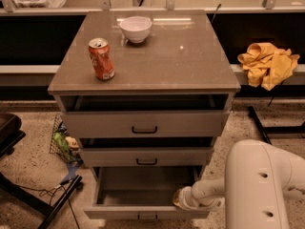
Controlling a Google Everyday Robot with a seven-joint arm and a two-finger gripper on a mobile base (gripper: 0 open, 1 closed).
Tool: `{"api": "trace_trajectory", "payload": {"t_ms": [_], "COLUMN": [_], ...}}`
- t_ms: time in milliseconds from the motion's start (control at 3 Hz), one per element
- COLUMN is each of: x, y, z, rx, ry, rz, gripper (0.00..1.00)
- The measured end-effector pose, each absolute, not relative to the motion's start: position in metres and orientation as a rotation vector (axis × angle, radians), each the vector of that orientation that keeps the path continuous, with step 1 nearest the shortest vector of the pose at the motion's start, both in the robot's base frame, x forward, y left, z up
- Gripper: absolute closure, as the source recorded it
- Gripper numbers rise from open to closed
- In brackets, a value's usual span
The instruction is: Open bottom drawer
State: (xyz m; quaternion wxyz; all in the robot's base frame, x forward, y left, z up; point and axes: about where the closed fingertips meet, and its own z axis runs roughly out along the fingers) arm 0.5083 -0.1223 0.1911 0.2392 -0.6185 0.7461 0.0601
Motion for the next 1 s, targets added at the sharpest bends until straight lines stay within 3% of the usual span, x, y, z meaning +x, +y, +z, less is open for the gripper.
{"api": "trace_trajectory", "payload": {"t_ms": [1000], "x": [0.565], "y": [-0.107], "z": [0.199], "rx": [-1.665], "ry": [1.951], "rz": [0.164], "gripper": [1.0]}}
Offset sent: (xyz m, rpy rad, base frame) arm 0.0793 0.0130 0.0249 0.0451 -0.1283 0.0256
